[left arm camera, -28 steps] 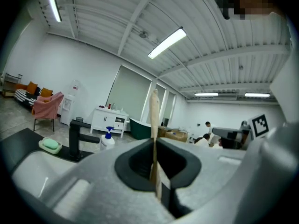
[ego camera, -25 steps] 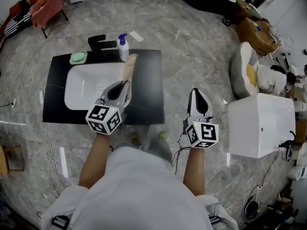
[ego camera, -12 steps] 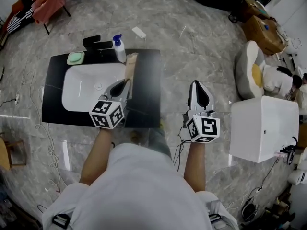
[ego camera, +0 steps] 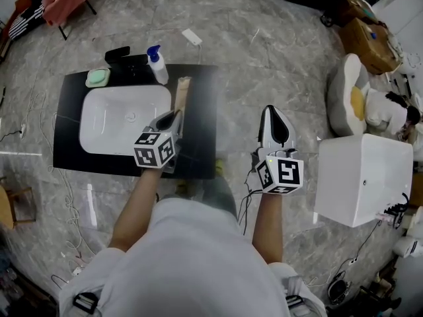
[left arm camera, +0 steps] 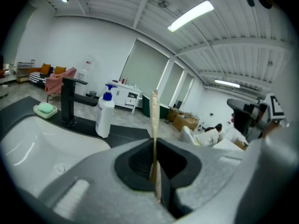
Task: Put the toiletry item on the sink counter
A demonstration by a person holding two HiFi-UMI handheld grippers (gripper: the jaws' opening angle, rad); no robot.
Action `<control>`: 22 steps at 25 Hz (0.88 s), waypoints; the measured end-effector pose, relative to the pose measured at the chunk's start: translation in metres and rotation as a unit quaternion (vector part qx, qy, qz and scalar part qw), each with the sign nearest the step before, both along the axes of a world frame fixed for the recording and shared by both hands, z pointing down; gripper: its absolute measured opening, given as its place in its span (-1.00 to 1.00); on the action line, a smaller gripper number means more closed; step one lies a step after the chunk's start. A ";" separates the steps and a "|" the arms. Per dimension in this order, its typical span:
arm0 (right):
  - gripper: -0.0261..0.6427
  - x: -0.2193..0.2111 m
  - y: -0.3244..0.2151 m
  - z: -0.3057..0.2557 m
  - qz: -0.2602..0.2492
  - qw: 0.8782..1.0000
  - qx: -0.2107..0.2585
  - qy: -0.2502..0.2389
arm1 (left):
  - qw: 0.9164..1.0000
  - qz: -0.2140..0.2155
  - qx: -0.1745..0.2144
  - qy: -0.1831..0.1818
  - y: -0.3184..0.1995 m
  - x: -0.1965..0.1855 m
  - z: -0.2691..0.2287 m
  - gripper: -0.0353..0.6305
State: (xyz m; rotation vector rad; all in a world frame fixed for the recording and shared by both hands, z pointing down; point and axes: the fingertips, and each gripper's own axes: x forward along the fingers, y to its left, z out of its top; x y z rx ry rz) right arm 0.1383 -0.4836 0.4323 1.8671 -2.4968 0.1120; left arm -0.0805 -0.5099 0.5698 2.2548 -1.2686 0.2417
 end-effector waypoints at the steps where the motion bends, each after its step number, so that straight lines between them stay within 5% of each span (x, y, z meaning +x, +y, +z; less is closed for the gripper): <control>1: -0.91 0.001 -0.003 0.003 0.001 1.000 -0.001 0.003 | 1.000 -0.001 -0.009 -0.002 -0.002 0.001 0.008 -0.87; 22: -0.91 0.007 -0.051 0.035 -0.022 1.000 -0.021 0.008 | 0.988 -0.013 -0.149 -0.044 -0.014 0.021 0.125 -0.85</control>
